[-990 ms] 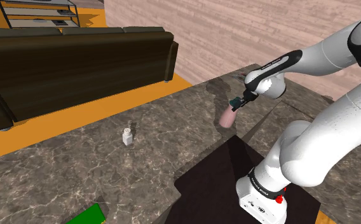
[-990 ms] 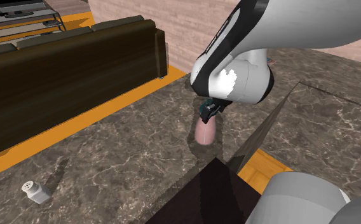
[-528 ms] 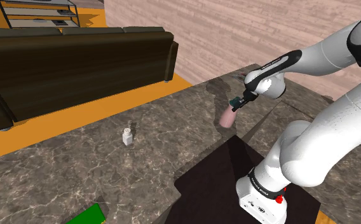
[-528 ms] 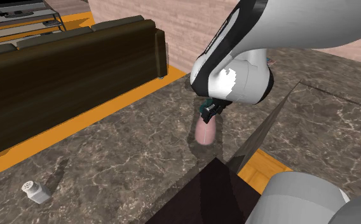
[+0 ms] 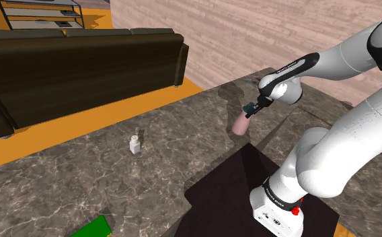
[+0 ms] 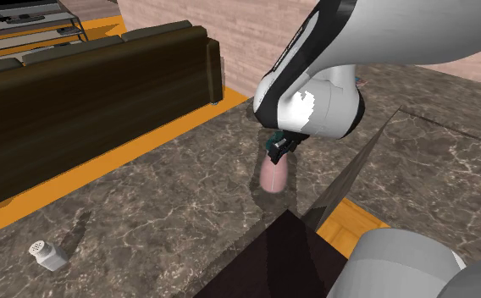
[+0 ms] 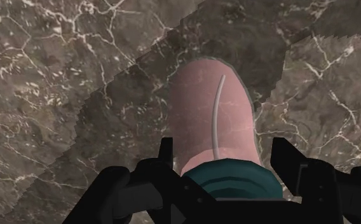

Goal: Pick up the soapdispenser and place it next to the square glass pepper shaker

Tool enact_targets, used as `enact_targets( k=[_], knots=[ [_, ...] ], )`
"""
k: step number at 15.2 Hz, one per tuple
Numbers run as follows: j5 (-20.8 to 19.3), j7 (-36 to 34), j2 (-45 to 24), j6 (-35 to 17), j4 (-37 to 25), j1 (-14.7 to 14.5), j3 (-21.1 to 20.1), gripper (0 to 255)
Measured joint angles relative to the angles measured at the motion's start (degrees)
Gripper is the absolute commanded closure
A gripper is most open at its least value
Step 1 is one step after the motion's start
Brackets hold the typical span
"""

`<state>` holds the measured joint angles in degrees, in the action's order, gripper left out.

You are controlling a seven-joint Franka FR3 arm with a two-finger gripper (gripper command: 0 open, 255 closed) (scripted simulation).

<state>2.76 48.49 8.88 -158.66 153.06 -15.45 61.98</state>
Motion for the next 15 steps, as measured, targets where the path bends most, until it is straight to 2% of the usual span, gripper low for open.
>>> enact_targets(
  k=[4, 9, 12, 15],
  knots=[
    [-5.96, -4.66, 3.35, 2.95, -0.42, 4.88, -4.15, 255],
    [-11.52, -9.11, 7.78, 7.61, -1.31, 9.87, -8.74, 255],
    [-13.94, -11.31, 10.41, 10.71, -2.01, 12.19, -11.29, 255],
    [-14.98, -12.25, 12.07, 13.33, -3.10, 13.31, -12.64, 255]
  ],
)
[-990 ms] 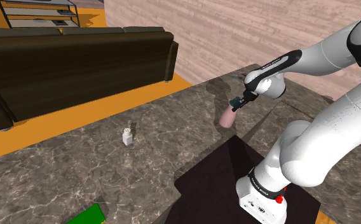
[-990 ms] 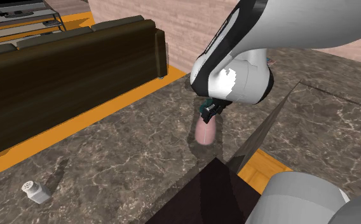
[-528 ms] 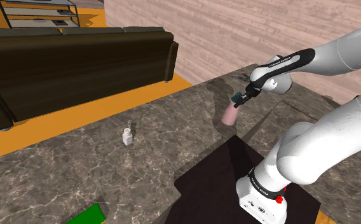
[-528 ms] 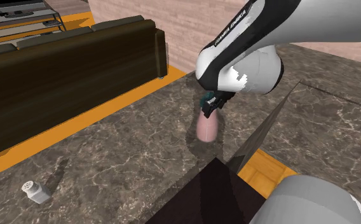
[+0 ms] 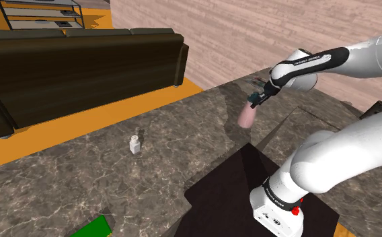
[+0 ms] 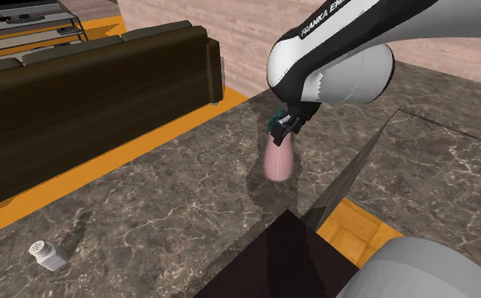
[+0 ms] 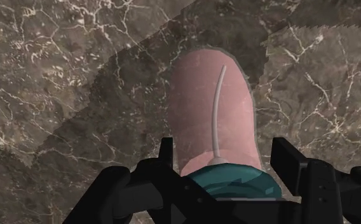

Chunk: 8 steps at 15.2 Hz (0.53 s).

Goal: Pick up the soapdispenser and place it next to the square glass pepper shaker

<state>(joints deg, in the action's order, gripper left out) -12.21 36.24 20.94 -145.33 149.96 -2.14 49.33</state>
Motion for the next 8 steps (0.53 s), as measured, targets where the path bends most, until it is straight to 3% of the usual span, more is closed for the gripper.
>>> enact_targets(
  k=[8],
  knots=[
    [-2.41, -2.83, 5.31, 7.85, -2.77, 2.96, -4.39, 255]
  ],
)
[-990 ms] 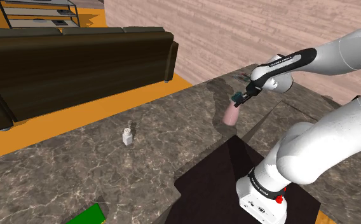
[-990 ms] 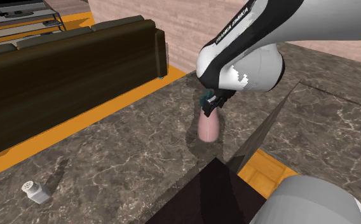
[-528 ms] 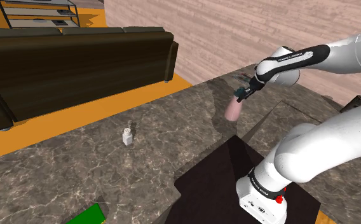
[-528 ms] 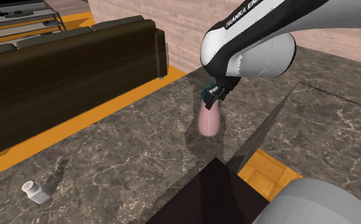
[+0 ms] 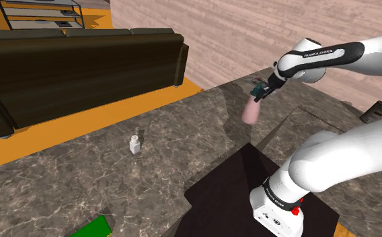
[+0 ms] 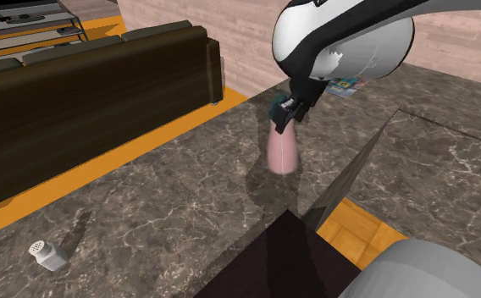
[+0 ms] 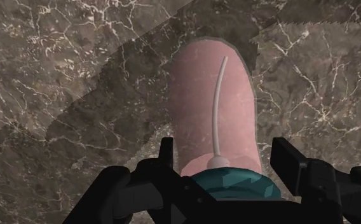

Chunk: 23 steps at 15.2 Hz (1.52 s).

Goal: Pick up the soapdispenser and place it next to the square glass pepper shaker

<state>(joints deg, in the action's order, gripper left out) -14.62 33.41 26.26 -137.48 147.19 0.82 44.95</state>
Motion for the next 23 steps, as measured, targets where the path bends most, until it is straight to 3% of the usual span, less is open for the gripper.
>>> enact_targets(
  k=[23],
  knots=[
    [0.41, -2.72, 6.90, 19.35, -12.55, 1.47, -7.24, 255]
  ],
)
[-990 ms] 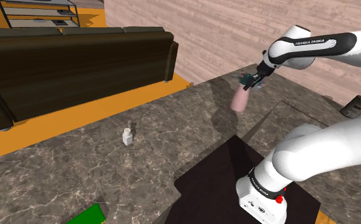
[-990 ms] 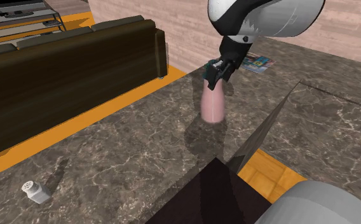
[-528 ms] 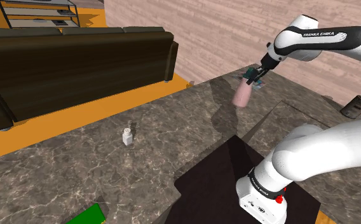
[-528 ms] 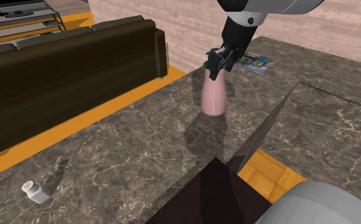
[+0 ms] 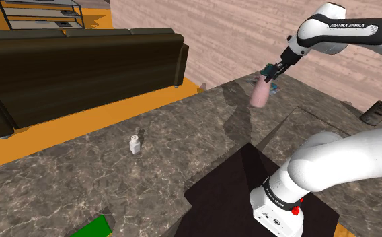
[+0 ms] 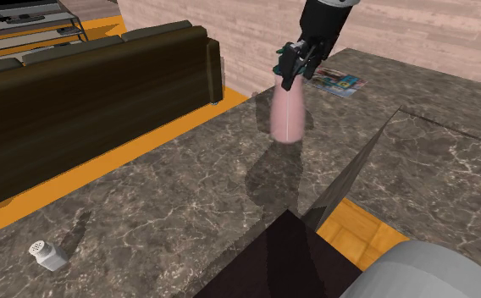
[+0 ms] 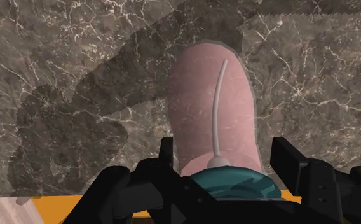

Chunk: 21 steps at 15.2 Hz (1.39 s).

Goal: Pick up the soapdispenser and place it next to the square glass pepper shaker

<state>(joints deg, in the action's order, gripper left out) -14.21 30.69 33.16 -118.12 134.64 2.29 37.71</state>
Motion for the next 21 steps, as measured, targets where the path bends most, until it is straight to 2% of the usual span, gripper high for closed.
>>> enact_targets(
  k=[11, 21],
  knots=[
    [1.20, -0.47, 0.51, 8.51, -7.93, -0.52, -2.31, 255],
    [4.04, -12.55, -0.73, 6.50, -5.65, -3.90, -12.35, 255]
  ],
)
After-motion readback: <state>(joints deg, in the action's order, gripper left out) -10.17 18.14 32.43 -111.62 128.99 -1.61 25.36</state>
